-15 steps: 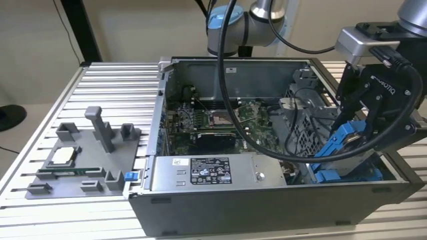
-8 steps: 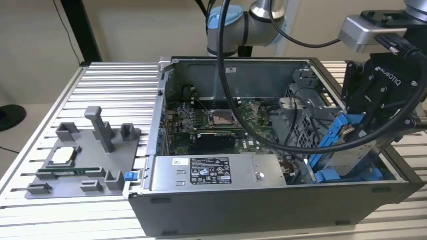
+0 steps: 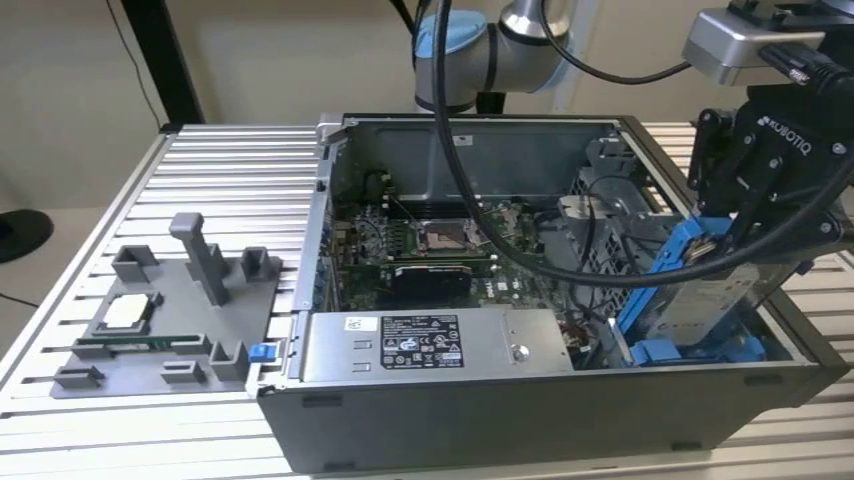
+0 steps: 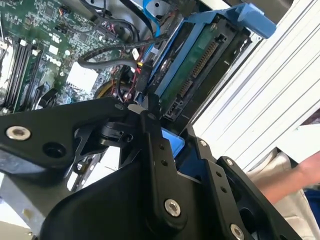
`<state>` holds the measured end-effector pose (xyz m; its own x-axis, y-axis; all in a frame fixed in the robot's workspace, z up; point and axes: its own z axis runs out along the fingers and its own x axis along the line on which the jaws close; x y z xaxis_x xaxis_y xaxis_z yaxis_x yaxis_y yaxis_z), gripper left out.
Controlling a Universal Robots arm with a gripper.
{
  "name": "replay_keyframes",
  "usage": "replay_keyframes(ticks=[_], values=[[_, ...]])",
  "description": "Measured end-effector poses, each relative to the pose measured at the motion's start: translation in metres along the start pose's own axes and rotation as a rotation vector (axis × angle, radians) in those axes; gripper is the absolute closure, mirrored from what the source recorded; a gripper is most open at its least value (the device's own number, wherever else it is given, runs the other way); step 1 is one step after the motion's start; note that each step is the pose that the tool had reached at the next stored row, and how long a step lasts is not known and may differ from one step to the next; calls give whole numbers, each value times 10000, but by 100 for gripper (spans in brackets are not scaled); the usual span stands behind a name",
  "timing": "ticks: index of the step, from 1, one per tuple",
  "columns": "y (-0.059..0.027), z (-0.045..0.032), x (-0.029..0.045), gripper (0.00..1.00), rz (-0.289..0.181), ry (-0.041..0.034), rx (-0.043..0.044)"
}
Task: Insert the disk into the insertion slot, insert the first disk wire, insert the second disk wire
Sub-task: 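Insert the disk into the insertion slot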
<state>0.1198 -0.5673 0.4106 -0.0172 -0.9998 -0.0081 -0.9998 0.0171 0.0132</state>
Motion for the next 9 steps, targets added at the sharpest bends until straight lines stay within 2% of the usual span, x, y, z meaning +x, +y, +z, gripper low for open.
replay_keyframes(ticks=[3, 4, 6, 9], values=[[12, 5, -28, 100, 0, -6, 166], [26, 8, -32, 100, -3, -9, 193], [60, 17, -33, 100, -6, 15, 197], [90, 49, -34, 100, -2, 105, 203]])
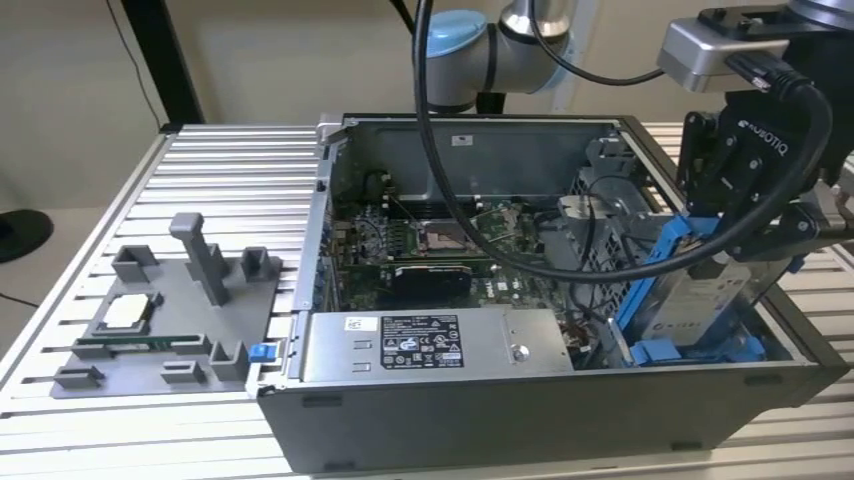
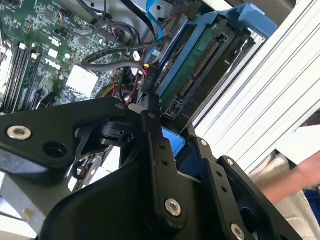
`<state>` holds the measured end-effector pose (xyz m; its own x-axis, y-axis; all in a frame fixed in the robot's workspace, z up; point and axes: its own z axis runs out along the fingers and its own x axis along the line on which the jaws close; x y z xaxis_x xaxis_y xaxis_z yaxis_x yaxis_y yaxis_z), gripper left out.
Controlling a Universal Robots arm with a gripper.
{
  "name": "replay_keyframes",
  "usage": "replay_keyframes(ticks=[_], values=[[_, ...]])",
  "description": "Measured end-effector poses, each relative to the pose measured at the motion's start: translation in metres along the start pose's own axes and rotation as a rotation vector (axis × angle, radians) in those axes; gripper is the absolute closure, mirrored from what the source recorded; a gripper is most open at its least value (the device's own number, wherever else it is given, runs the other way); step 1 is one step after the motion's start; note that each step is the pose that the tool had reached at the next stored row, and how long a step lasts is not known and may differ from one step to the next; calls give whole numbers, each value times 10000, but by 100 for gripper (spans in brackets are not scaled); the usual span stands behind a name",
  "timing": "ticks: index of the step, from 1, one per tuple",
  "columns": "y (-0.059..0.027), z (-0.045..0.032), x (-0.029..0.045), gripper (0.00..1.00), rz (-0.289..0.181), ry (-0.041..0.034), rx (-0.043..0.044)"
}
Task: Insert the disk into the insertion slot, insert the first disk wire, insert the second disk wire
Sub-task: 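Insert the disk into the insertion slot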
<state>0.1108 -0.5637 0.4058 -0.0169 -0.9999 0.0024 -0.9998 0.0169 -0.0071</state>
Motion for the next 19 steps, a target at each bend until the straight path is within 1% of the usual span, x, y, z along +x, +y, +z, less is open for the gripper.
replay_keyframes(ticks=[4, 6, 7, 10, 11, 14, 15, 17, 19], values=[[12, 34, -9, 100, 0, 54, 3], [16, 35, -13, 100, 0, 56, 1], [16, 24, -13, 0, -1, 61, 3], [18, -1, -12, 0, 0, 58, 3], [19, -21, -13, 0, 0, 58, 3], [19, -143, -13, 0, 0, 60, 3], [19, -156, -15, 0, 0, 60, 2], [19, -145, -46, 0, 1, 59, 15], [14, -117, -88, 0, -11, 56, 42]])
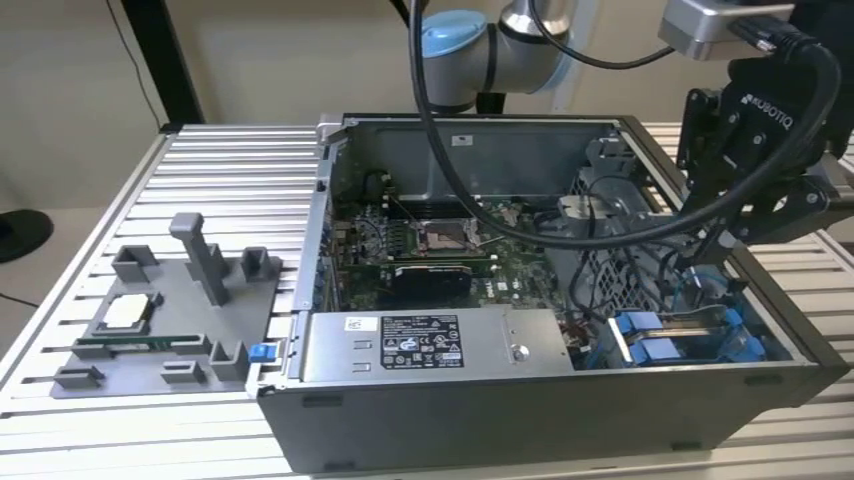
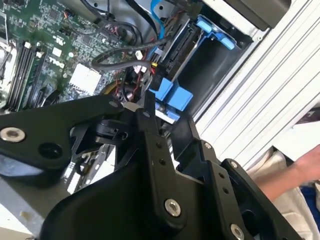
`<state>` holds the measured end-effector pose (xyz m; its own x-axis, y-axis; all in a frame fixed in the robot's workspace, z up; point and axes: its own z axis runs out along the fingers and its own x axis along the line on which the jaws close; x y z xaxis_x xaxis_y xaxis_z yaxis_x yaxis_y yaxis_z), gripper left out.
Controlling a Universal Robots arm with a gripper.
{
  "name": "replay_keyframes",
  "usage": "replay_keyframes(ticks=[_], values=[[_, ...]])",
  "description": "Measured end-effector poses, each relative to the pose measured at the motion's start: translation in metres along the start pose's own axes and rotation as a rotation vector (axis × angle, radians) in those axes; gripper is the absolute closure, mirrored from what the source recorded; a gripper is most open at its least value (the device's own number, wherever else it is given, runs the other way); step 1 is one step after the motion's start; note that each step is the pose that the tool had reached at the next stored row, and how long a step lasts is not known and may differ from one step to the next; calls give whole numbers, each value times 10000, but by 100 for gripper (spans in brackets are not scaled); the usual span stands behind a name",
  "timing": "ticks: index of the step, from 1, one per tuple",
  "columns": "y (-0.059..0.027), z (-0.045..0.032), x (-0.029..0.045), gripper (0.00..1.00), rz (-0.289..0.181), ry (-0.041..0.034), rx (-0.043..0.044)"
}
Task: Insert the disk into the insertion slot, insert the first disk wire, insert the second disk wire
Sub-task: 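Insert the disk into the insertion slot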
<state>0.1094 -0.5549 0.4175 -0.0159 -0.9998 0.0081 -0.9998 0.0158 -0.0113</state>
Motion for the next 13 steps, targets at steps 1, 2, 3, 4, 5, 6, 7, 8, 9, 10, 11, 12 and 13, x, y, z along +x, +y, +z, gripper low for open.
replay_keyframes(ticks=[1, 2, 3, 4, 5, 6, 7, 8, 9, 10, 11, 12, 13], values=[[-3, 17, -14, 0, -25, 3, 12], [-9, 36, -22, 0, -64, 4, 22], [-15, 55, -26, 0, -105, 6, 28], [-21, 73, -28, 0, -159, 16, 31], [-25, 90, -28, 0, -233, 21, 33], [-27, 103, -28, 0, -337, 26, 34], [-28, 116, -29, 0, -456, 24, 36], [-29, 124, -29, 0, -570, 25, 42], [-29, 132, -29, 0, -703, 25, 51], [-30, 140, -29, 0, -818, 22, 63], [-30, 146, -29, 0, -922, 21, 74], [-31, 151, -29, 0, -1018, 21, 88], [-31, 157, -29, 0, -1105, 19, 106]])
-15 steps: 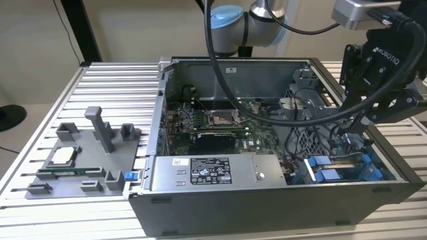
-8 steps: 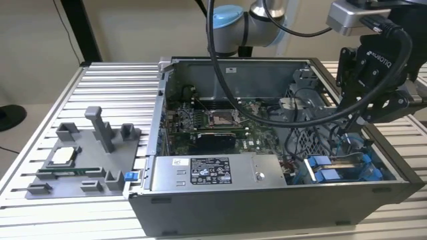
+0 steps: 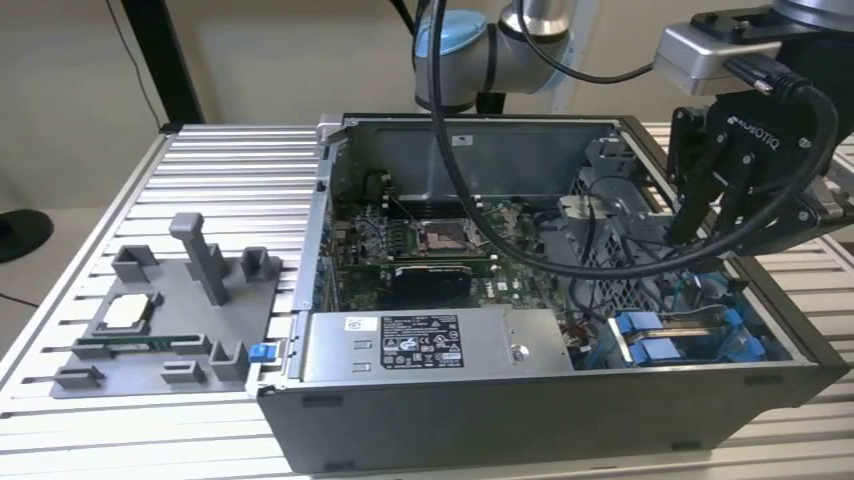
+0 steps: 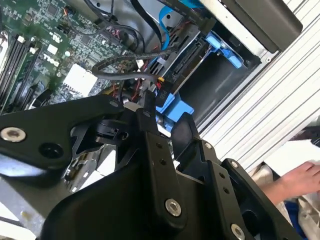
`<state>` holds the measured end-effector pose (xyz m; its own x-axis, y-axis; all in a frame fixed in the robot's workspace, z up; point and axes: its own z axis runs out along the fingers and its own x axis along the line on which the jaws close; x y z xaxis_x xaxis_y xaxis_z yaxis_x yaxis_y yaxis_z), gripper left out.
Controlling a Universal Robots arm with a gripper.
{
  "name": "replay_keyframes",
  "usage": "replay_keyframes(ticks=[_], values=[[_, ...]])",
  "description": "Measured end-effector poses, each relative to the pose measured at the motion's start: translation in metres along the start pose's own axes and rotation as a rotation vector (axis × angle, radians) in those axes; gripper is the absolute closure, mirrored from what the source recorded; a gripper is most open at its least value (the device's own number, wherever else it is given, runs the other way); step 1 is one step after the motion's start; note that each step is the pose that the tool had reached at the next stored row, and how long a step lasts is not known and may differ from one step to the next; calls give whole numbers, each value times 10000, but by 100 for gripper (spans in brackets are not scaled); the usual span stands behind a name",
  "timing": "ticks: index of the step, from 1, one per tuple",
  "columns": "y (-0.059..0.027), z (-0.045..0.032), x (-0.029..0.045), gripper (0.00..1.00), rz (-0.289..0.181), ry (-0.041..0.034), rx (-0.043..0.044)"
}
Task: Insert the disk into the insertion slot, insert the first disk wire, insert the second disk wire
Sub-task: 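Insert the disk into the insertion slot, then insert the first disk wire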
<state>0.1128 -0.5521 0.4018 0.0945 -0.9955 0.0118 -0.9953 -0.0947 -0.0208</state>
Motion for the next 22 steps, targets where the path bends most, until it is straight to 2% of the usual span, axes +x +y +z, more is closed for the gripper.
replay_keyframes(ticks=[9, 14, 19, 22], values=[[-53, 23, 4, 0, -421, 4, 130], [-58, 59, 4, 0, -532, 22, 328], [-58, 83, -2, 0, -531, 29, 409], [-58, 86, -9, 0, -531, 33, 422]])
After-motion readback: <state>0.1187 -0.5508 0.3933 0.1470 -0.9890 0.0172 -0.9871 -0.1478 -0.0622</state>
